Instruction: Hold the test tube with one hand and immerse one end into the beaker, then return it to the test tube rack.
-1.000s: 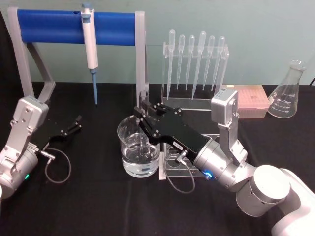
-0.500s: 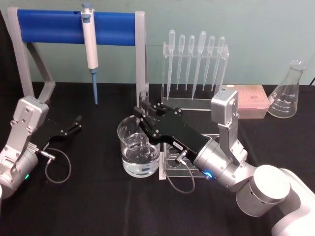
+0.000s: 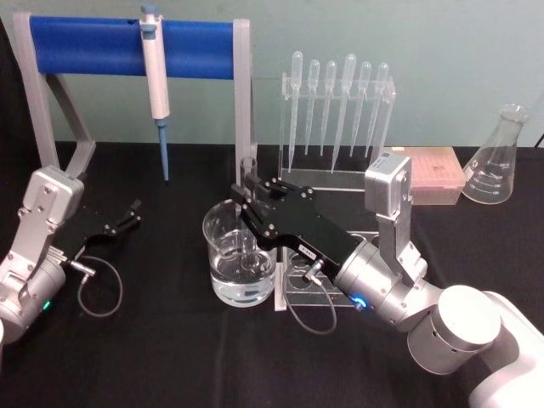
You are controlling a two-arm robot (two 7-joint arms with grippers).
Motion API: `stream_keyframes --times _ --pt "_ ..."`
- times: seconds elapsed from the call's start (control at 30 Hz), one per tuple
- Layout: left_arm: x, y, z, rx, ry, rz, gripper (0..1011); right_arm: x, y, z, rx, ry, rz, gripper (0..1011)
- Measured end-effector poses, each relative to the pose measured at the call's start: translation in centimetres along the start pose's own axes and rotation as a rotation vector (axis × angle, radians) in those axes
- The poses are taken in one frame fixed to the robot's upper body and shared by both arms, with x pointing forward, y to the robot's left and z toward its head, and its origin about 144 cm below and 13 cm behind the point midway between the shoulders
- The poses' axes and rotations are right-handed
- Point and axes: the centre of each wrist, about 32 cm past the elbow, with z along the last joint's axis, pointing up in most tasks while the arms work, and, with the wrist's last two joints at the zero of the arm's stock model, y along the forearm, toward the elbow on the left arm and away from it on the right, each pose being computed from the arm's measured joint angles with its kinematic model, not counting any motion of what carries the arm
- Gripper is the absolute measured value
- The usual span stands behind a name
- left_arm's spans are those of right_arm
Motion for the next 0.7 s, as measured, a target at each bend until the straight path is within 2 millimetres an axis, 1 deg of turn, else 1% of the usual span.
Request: stream_keyframes --times 0.7 --pt "0.0 0.0 0.0 0.0 0.0 0.0 1000 0.0 0.0 0.0 0.0 0.0 0.0 226"
